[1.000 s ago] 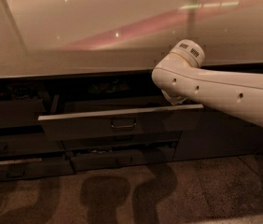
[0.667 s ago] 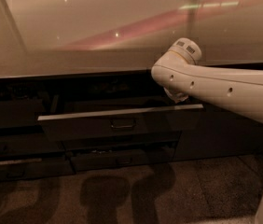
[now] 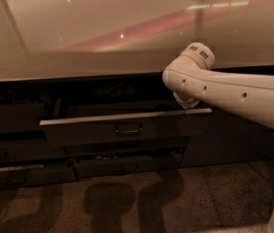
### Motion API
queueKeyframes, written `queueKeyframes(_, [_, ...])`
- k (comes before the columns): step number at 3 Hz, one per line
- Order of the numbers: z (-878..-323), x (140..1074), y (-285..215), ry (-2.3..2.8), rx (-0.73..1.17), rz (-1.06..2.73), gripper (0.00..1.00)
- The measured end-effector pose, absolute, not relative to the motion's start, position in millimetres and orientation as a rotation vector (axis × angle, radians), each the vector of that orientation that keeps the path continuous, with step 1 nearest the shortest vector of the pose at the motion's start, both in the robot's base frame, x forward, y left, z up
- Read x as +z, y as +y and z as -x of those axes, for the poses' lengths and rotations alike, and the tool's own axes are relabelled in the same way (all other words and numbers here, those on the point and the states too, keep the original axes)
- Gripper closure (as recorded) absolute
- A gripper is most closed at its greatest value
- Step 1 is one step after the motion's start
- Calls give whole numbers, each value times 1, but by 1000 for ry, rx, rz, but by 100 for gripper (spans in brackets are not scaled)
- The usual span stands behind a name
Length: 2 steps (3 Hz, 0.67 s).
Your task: Open top drawer
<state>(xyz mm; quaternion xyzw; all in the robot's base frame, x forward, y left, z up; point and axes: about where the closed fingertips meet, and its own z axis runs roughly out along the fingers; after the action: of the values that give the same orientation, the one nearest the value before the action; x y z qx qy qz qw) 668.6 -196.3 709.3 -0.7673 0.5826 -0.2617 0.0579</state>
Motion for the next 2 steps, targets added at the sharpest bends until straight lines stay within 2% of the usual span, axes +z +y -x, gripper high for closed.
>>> queueKeyframes(2, [-671, 690, -213, 1814, -722, 2309, 100])
